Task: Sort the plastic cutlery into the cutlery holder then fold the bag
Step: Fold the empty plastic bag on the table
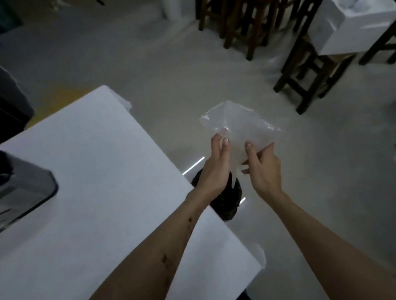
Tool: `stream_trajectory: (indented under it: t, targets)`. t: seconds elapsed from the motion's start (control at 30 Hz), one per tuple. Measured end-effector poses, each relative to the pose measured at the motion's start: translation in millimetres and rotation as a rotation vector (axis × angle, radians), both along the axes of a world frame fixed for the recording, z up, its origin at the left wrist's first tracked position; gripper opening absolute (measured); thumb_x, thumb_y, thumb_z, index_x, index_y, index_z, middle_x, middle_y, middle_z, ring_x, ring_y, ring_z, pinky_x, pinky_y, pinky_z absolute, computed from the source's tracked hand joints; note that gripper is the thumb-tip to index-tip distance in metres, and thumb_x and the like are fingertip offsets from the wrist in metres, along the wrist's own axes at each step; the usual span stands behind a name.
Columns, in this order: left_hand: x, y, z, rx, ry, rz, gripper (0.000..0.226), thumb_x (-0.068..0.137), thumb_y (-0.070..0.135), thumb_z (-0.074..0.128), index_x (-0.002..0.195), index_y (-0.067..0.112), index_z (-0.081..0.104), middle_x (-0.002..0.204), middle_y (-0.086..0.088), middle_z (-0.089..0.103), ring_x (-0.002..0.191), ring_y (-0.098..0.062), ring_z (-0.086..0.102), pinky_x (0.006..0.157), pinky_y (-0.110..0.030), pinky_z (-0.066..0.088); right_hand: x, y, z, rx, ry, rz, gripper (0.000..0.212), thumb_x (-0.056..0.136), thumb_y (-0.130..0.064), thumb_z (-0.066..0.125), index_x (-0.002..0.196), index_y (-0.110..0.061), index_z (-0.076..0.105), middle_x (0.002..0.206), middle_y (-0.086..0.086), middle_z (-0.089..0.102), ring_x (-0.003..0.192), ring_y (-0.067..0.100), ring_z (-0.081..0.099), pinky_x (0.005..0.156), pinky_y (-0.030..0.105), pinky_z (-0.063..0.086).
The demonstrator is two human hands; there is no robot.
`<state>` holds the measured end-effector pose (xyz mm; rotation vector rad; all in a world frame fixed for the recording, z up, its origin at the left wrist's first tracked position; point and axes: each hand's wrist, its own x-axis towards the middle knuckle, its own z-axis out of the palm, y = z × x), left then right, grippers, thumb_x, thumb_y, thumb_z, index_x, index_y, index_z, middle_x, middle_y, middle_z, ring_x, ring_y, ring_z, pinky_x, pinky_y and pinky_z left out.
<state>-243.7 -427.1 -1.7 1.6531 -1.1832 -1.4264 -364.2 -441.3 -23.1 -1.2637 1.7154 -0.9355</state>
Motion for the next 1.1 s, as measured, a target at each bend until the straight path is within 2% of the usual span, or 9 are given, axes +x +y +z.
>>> stream_trajectory:
  t: [0.17, 0.27, 0.33, 0.47, 0.67, 0.77, 0.87, 0.97, 1.1]
  targets:
    - [-33.0, -55.5, -130.2, 0.301, -0.184, 0.099, 0.043, 0.095, 0.05, 0.029, 0.134, 0.034, 0.039, 0.135, -0.005, 0.047, 0.126, -0.028, 0.037, 0.107, -0.046, 0.03, -30.3, -37.5, -118.9, 0.235, -0.092, -0.007, 0.019, 0.093, -0.027, 0.06, 0.106, -0.014, 0.059, 0.095, 0.003, 0.068, 0.07, 0.02, 0.072, 0.063, 0.028, 0.058]
    - [-38.6, -72.2, -206.4, 0.442, 0.005, 0.254, 0.031, 0.097, 0.023, 0.04, 0.125, 0.019, 0.053, 0.106, 0.0, 0.059, 0.098, -0.018, 0.054, 0.08, -0.028, 0.045, -33.8, -44.5, -200.1, 0.36, -0.084, -0.017, 0.017, 0.089, -0.024, 0.064, 0.102, -0.014, 0.062, 0.08, -0.004, 0.066, 0.07, 0.021, 0.072, 0.072, 0.042, 0.06]
    - [-39.5, -78.0, -255.3, 0.547, 0.084, 0.319, 0.025, 0.096, 0.013, 0.042, 0.117, 0.015, 0.055, 0.092, 0.002, 0.06, 0.082, -0.011, 0.056, 0.065, -0.021, 0.043, -33.4, -45.4, -250.4, 0.401, -0.036, -0.007, 0.022, 0.088, -0.021, 0.063, 0.108, -0.014, 0.06, 0.075, -0.003, 0.064, 0.07, 0.019, 0.068, 0.069, 0.035, 0.057]
    - [-45.4, -82.6, -359.1, 0.655, 0.062, 0.294, 0.046, 0.081, 0.028, 0.048, 0.125, 0.018, 0.054, 0.11, -0.005, 0.063, 0.099, -0.022, 0.06, 0.089, -0.037, 0.051, -32.4, -46.5, -337.8, 0.437, 0.002, 0.003, 0.015, 0.091, -0.016, 0.06, 0.105, -0.019, 0.054, 0.084, 0.0, 0.063, 0.076, 0.017, 0.062, 0.054, 0.014, 0.04]
    - [-49.8, -78.8, -463.9, 0.74, 0.049, 0.317, 0.038, 0.094, 0.03, 0.044, 0.129, 0.018, 0.052, 0.117, -0.006, 0.061, 0.105, -0.028, 0.059, 0.09, -0.041, 0.051, -32.0, -38.0, -440.4, 0.556, -0.06, -0.003, 0.04, 0.093, -0.013, 0.059, 0.131, -0.012, 0.047, 0.111, 0.005, 0.064, 0.096, 0.019, 0.06, 0.081, 0.029, 0.048]
    - [-42.4, -68.0, -471.1, 0.836, -0.275, 0.088, 0.053, 0.096, 0.032, 0.04, 0.146, 0.014, 0.032, 0.144, -0.013, 0.04, 0.126, -0.035, 0.044, 0.104, -0.048, 0.041, -34.8, -29.5, -461.1, 0.697, -0.079, 0.061, 0.068, 0.089, -0.005, 0.058, 0.147, -0.01, 0.023, 0.137, 0.016, 0.051, 0.121, 0.035, 0.053, 0.101, 0.046, 0.047]
    - [-32.4, -62.2, -443.3, 0.861, -0.588, -0.265, 0.058, 0.098, 0.021, 0.036, 0.15, 0.006, 0.015, 0.159, -0.017, -0.004, 0.145, -0.039, 0.004, 0.118, -0.046, 0.016, -42.3, -27.6, -447.5, 0.742, 0.072, 0.213, 0.063, 0.091, -0.007, 0.054, 0.146, -0.005, 0.023, 0.137, 0.022, 0.05, 0.119, 0.04, 0.053, 0.099, 0.045, 0.047]
    - [-21.8, -68.7, -388.4, 0.736, -0.676, -0.397, 0.061, 0.097, 0.024, 0.038, 0.151, 0.008, 0.012, 0.159, -0.013, -0.01, 0.146, -0.036, -0.009, 0.119, -0.049, 0.005, -45.9, -40.9, -402.9, 0.676, 0.258, 0.458, 0.052, 0.091, -0.012, 0.054, 0.139, -0.003, 0.035, 0.135, 0.021, 0.052, 0.118, 0.039, 0.053, 0.095, 0.041, 0.047]
    - [5.2, -89.5, -282.4, 0.5, -0.821, -0.396, 0.062, 0.099, 0.027, 0.035, 0.152, 0.013, 0.009, 0.161, -0.007, -0.004, 0.147, -0.031, -0.011, 0.118, -0.05, -0.001, -31.9, -80.6, -316.4, 0.444, 0.679, 0.767, 0.052, 0.09, -0.036, 0.044, 0.135, -0.01, 0.047, 0.14, 0.015, 0.051, 0.128, 0.035, 0.045, 0.106, 0.037, 0.038]
